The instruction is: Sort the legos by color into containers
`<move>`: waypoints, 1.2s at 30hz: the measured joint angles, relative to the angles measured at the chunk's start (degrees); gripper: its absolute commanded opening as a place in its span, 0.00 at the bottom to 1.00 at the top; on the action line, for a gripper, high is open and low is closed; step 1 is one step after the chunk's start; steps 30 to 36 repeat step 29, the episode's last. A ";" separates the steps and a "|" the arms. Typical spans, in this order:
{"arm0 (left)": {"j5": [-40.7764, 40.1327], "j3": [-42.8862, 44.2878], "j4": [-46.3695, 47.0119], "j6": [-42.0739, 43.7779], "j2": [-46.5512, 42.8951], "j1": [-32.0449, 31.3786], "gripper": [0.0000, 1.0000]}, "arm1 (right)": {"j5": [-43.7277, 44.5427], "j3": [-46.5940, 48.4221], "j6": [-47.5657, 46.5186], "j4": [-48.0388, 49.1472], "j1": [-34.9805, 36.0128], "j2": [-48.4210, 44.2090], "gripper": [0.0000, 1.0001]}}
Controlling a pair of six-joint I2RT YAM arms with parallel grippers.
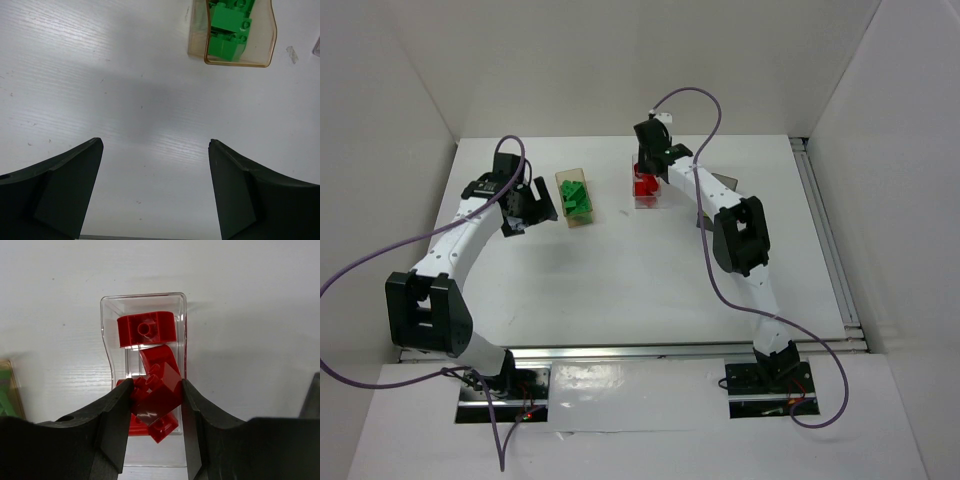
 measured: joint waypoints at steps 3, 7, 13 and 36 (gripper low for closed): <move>0.00 -0.37 -0.39 0.00 0.00 0.00 0.95 | -1.07 1.07 -0.46 0.04 -0.26 1.68 0.61; 0.02 -0.37 -0.35 -0.09 0.00 0.00 0.95 | -1.77 5.68 -0.79 -0.15 -0.42 4.70 0.91; -0.20 -0.37 -0.33 -0.24 -0.02 0.00 0.95 | -0.68 0.83 -1.16 1.01 -0.39 0.90 0.99; 1.42 0.13 -0.94 -0.24 -6.36 0.02 0.95 | 29.40 -35.08 15.85 -17.09 -4.52 -40.52 1.00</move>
